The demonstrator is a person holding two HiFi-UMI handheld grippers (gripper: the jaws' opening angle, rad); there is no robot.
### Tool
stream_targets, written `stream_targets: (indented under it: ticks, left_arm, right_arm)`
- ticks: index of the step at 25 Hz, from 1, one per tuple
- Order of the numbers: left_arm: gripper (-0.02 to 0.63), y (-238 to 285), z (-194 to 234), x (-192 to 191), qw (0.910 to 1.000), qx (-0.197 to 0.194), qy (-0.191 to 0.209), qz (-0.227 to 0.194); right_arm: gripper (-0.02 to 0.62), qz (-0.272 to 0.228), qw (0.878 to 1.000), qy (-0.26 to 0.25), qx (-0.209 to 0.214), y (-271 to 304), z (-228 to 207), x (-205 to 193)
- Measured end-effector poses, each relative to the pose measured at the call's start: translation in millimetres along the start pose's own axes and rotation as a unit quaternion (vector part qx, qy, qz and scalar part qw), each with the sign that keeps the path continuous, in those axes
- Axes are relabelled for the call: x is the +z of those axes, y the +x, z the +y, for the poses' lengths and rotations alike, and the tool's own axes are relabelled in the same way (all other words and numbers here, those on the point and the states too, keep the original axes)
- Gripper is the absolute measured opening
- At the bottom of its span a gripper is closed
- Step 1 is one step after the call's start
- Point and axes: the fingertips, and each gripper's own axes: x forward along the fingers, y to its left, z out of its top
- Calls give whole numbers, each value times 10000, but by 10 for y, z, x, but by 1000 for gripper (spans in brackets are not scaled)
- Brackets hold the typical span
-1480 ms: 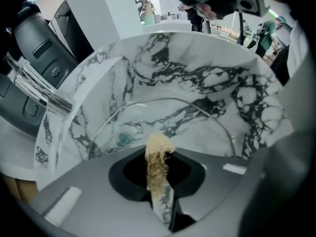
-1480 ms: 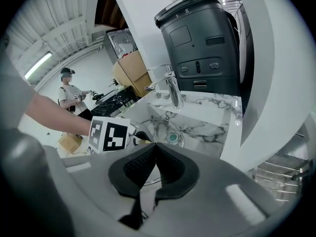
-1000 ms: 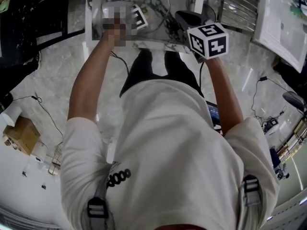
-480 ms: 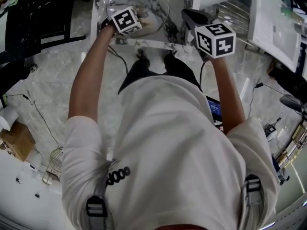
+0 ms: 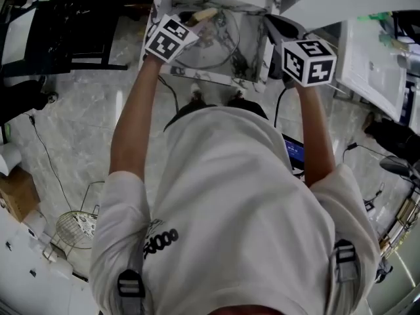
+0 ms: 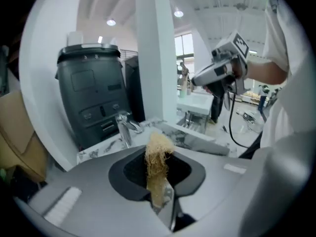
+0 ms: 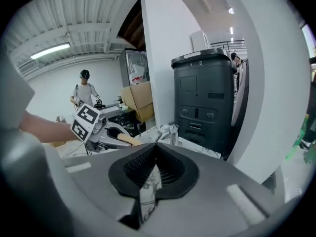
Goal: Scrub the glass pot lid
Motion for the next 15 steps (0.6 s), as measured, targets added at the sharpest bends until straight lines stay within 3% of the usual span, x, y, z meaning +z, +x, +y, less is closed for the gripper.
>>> stream_targets:
  ticks: [4, 8, 15]
  left_arm:
    - [52, -331, 308, 407, 9918, 796, -499, -871]
    - [52, -658, 474, 786, 9783, 1150, -802, -1527]
    - [54, -1242, 679, 1456, 9596, 1831, -342, -2110]
  right_arm:
    - [3, -496, 9988, 7, 59, -51, 55, 391]
    - [3, -898, 9959, -101, 63, -145, 81, 751]
    - [3, -1636, 9850, -530, -142, -419, 71, 1396]
